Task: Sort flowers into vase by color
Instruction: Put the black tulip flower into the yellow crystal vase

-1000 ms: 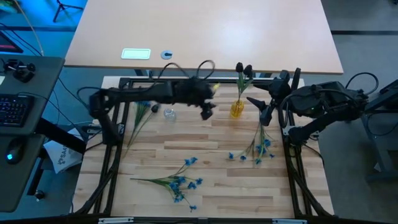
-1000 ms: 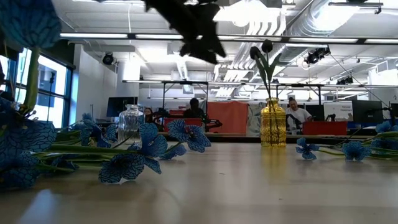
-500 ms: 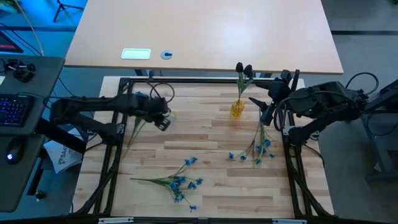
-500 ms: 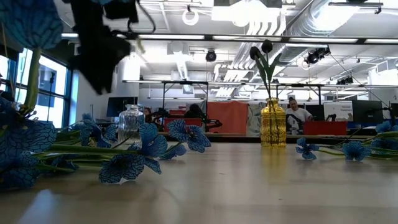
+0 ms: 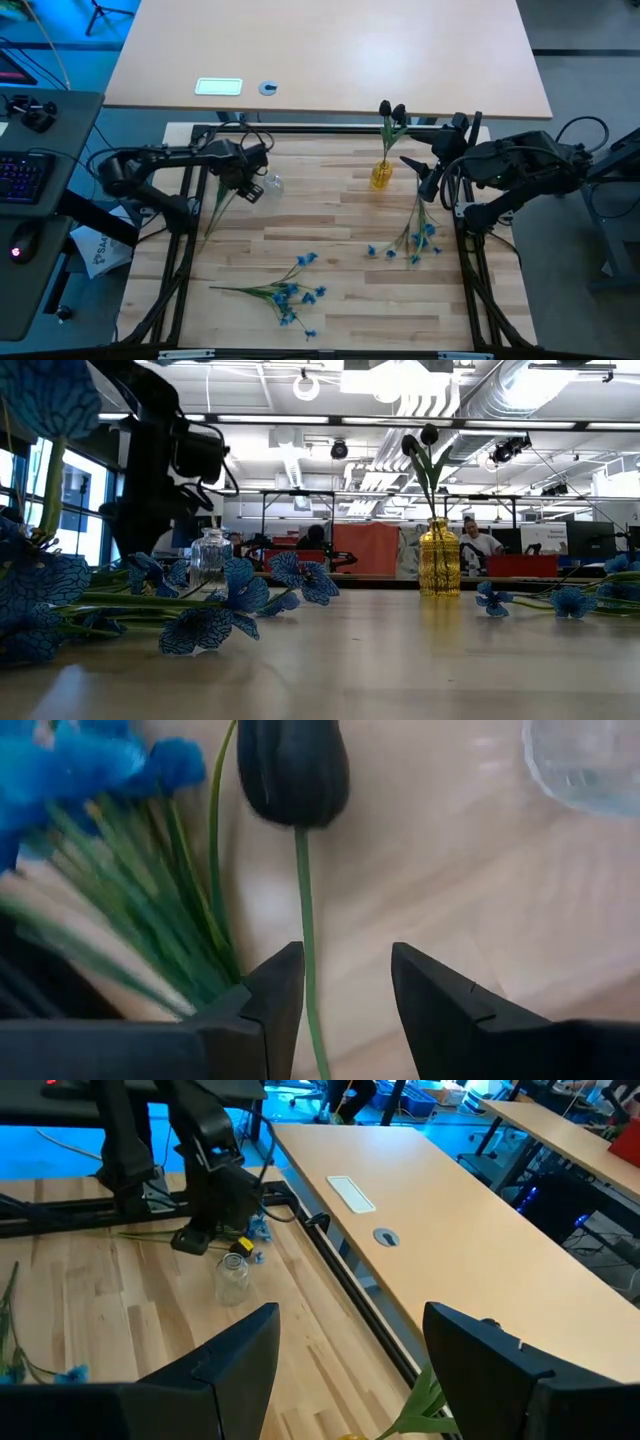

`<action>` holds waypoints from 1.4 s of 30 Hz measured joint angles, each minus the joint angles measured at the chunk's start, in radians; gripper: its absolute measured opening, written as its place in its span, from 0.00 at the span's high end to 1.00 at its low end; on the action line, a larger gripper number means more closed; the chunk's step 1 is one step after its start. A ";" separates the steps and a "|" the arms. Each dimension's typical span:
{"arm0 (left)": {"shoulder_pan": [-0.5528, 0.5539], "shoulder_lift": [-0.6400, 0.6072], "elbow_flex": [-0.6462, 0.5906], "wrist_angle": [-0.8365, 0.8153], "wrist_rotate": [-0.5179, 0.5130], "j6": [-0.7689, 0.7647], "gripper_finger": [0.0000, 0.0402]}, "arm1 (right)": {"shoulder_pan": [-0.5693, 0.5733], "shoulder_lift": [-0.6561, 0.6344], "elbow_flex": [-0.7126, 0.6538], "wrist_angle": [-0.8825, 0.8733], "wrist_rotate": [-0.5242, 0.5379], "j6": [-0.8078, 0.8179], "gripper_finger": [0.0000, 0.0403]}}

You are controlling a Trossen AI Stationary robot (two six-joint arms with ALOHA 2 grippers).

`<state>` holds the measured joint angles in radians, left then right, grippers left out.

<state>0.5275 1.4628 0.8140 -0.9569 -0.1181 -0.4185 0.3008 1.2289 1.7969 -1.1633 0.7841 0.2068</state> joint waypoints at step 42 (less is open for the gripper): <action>-0.027 -0.325 0.466 0.250 0.182 0.025 1.00 | 0.000 0.001 0.000 -0.023 0.079 0.012 0.40</action>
<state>0.5000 1.1381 1.2805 -0.7070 0.0636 -0.3932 0.3008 1.2297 1.7969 -1.1858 0.8631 0.2187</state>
